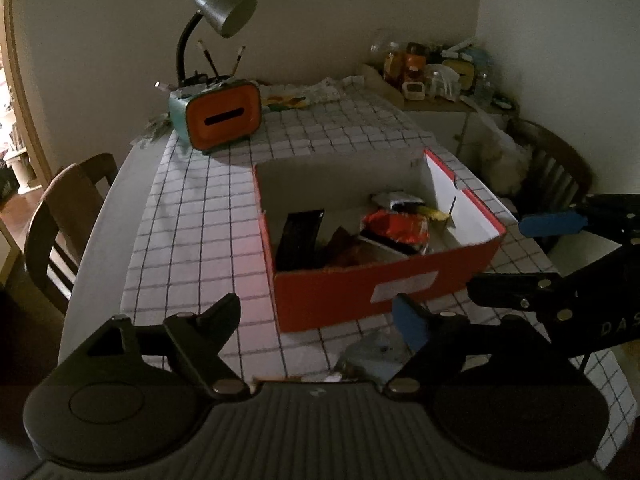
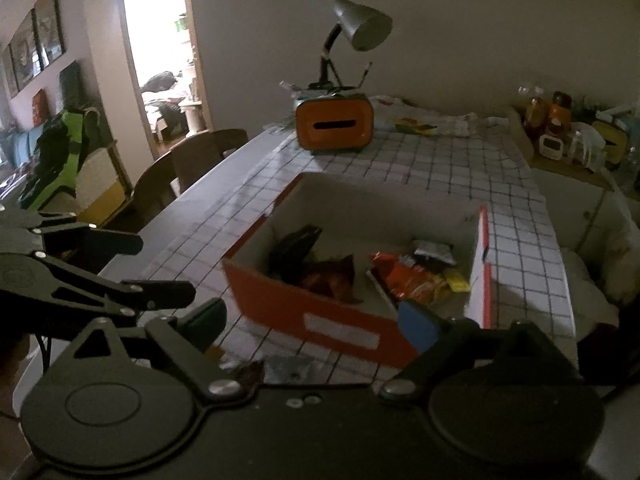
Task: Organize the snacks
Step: 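Move both tools back toward the remaining snacks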
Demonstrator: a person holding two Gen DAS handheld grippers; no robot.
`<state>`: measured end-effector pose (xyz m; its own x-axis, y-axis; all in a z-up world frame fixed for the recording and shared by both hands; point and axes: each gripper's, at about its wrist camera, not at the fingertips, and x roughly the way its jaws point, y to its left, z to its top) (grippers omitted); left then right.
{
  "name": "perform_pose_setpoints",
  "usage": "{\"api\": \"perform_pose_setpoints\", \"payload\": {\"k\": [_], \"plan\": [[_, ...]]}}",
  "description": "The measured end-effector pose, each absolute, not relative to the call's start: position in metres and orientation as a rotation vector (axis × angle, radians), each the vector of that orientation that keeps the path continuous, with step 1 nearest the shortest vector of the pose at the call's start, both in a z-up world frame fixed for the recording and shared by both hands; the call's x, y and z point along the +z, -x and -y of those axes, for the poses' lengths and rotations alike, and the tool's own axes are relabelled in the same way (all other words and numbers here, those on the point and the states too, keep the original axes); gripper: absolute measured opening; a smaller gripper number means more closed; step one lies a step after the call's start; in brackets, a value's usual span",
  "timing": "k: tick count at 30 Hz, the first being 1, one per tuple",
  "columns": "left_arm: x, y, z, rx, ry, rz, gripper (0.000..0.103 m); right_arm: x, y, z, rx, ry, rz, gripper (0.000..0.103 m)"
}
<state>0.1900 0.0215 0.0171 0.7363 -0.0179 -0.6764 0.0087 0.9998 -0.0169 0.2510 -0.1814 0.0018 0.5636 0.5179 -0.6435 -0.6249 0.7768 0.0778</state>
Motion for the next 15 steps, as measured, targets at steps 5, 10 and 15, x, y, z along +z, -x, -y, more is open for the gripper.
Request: {"api": "perform_pose_setpoints", "payload": {"k": [5, 10, 15], "plan": [[0.007, -0.165, -0.031, 0.011, 0.028, -0.738, 0.087, -0.014, -0.235, 0.177, 0.694, 0.173, -0.725, 0.095], [-0.006, -0.144, -0.046, 0.031, 0.064, -0.748, 0.094, -0.034, -0.222, 0.174, 0.703, 0.166, -0.748, 0.103], [-0.027, -0.132, -0.055, 0.048, 0.077, -0.796, 0.096, -0.056, -0.217, 0.17, 0.7, 0.187, -0.793, 0.103]]}}
